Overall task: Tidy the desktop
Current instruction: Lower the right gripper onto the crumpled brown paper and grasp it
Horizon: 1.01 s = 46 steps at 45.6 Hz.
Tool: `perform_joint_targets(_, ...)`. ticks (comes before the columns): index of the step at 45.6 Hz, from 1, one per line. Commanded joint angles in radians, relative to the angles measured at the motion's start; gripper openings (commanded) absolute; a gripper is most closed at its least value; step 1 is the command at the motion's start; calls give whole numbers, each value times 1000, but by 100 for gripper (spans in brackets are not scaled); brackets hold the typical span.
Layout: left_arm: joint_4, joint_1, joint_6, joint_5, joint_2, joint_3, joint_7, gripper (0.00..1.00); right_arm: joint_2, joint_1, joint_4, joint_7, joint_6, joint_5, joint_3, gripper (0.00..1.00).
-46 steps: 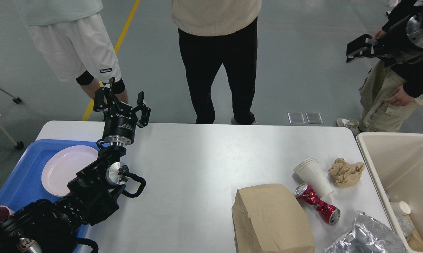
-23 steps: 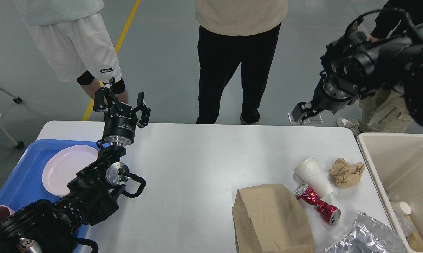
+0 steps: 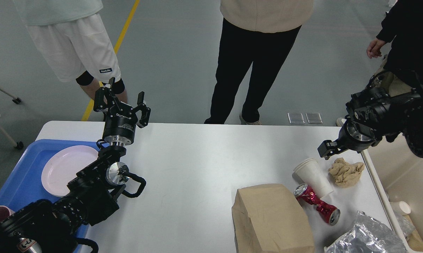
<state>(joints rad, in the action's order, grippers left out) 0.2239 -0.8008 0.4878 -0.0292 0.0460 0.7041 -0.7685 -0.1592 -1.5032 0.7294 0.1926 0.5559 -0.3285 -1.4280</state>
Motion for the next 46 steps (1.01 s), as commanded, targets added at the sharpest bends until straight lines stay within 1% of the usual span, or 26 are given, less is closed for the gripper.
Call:
perform_joint_targets(1, 0, 0, 0, 0, 0, 0, 0, 97, -39, 66, -68, 1, -1, 0, 12, 100)
perform_joint_targets(11, 0, 0, 0, 0, 0, 0, 0, 97, -83, 184, -168, -1, -16, 2, 76, 100)
perform_joint_targets(19, 0, 0, 0, 0, 0, 0, 0, 97, -86, 270, -226, -1, -53, 12, 130, 100)
perform_joint_targets(32, 0, 0, 0, 0, 0, 0, 0, 97, -88, 388, -298, 1, -178, 94, 158, 100)
perform_joint_targets(39, 0, 0, 0, 0, 0, 0, 0, 97, -89, 437, -301, -1, -293, 123, 164, 100)
perform_joint_targets(42, 0, 0, 0, 0, 0, 0, 0, 97, -89, 452, -300, 1, -320, 131, 165, 100)
perform_joint_targets(46, 0, 0, 0, 0, 0, 0, 0, 97, -92, 460, -298, -1, -327, 132, 165, 99)
